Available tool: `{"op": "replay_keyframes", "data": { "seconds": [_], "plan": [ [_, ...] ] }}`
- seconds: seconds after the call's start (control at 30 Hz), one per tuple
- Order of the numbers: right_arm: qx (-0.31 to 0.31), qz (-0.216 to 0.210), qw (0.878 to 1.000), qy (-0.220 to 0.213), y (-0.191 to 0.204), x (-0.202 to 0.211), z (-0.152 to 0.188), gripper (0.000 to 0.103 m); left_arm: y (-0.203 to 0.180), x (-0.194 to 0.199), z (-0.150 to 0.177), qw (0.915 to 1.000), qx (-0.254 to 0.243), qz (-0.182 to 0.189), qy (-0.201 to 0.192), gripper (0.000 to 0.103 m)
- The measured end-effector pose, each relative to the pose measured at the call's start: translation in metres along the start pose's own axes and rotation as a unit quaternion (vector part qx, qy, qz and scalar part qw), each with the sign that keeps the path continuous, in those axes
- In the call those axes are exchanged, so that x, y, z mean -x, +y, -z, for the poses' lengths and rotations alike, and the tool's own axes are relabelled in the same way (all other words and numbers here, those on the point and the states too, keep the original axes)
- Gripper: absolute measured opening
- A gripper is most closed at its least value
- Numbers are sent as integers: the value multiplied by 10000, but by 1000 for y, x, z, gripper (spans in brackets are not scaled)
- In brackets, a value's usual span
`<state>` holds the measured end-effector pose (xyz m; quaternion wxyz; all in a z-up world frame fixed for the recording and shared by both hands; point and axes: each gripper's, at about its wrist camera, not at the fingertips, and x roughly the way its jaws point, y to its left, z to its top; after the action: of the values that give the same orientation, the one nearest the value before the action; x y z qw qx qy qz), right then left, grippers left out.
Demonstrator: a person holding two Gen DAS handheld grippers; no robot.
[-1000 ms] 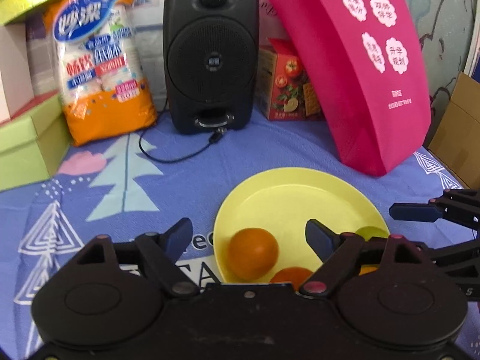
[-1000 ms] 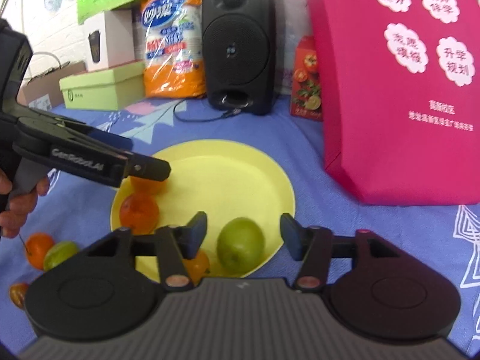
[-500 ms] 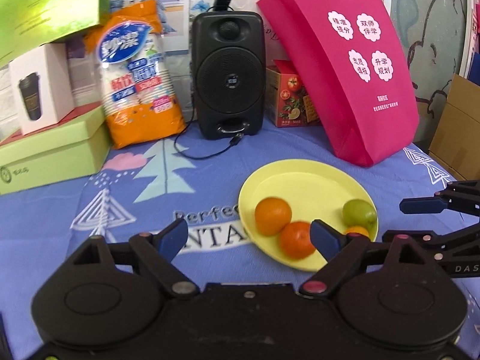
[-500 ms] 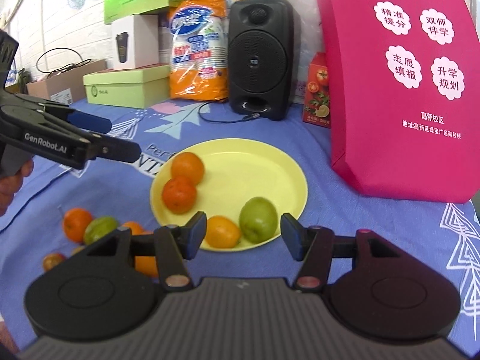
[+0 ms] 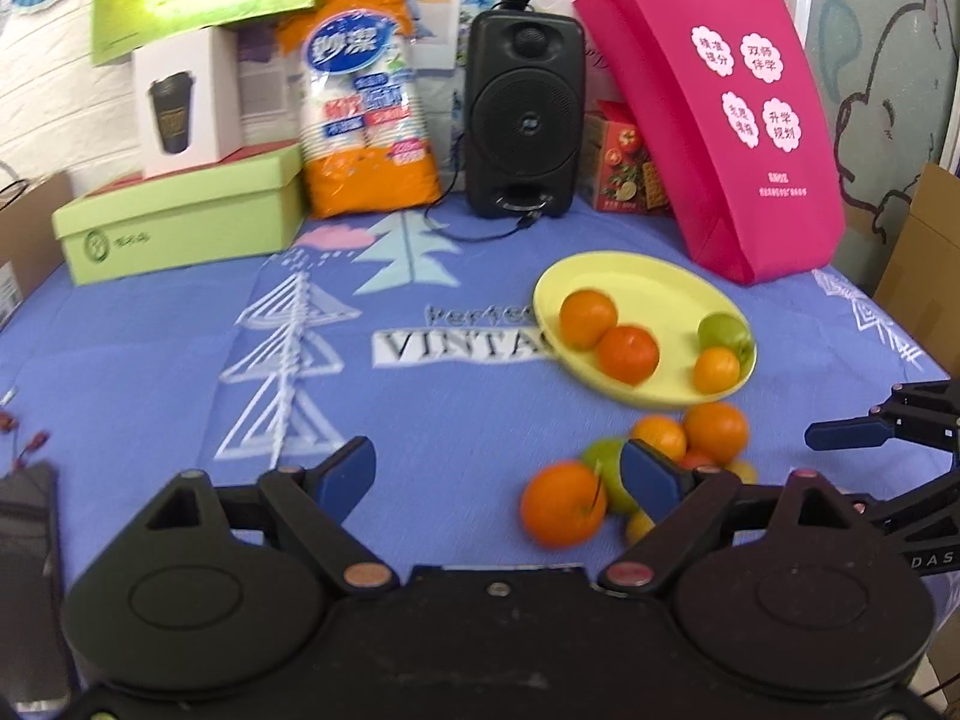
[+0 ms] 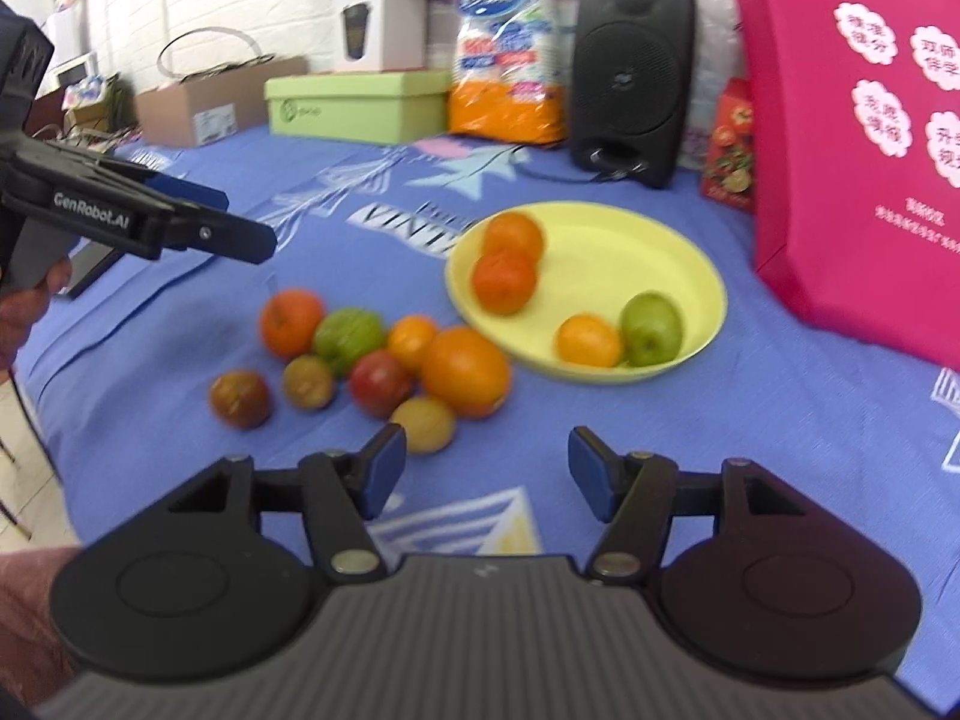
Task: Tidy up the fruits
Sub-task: 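Move both open tools back toward the remaining fruit, then grasp a dark red plum with the left tool while the right tool grasps a brown kiwi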
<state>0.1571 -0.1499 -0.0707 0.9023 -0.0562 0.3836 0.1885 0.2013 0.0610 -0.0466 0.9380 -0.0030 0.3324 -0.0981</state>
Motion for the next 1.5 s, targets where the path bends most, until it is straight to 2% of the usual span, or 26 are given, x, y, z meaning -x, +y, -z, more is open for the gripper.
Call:
{"op": "replay_keyframes", "data": {
  "seconds": [0.13, 0.3, 0.43, 0.6, 0.7, 0.83, 1.0, 1.2, 1.3, 1.43, 1.5],
  "plan": [
    [70, -182, 9998, 54, 12, 1, 7, 60, -4, 18, 18, 9998, 105, 190, 23, 89],
    [121, -193, 9997, 114, 19, -4, 12, 57, -32, 22, 43, 9986, -94, 505, 124, 89],
    [84, -132, 9998, 120, 17, -10, 13, 53, -48, 10, 57, 9982, -160, 529, 237, 89],
    [176, -80, 9998, 102, 16, -11, 13, 52, -55, -14, 66, 9982, -304, 365, 354, 90],
    [197, -65, 9997, 91, 16, -12, 14, 52, -54, -20, 72, 9985, -392, 313, 239, 94],
    [241, -48, 9997, 92, 15, -16, 12, 52, -55, -22, 73, 9980, -485, 352, 213, 92],
    [264, -74, 9996, 91, 15, -25, 6, 52, -57, -21, 69, 9955, -620, 680, 204, 59],
    [348, -78, 9993, 108, 21, -35, -1, 52, -60, -23, 65, 9948, -618, 775, 233, 47],
    [397, -72, 9991, 111, 25, -38, -3, 48, -60, -22, 64, 9945, -625, 794, 257, 40],
    [454, -143, 9988, 87, 29, -38, -3, 33, -57, -21, 64, 9944, -602, 820, 281, 35],
    [523, -123, 9985, 70, 31, -38, -3, 32, -57, -19, 65, 9946, -574, 817, 286, 32]
  ]
}}
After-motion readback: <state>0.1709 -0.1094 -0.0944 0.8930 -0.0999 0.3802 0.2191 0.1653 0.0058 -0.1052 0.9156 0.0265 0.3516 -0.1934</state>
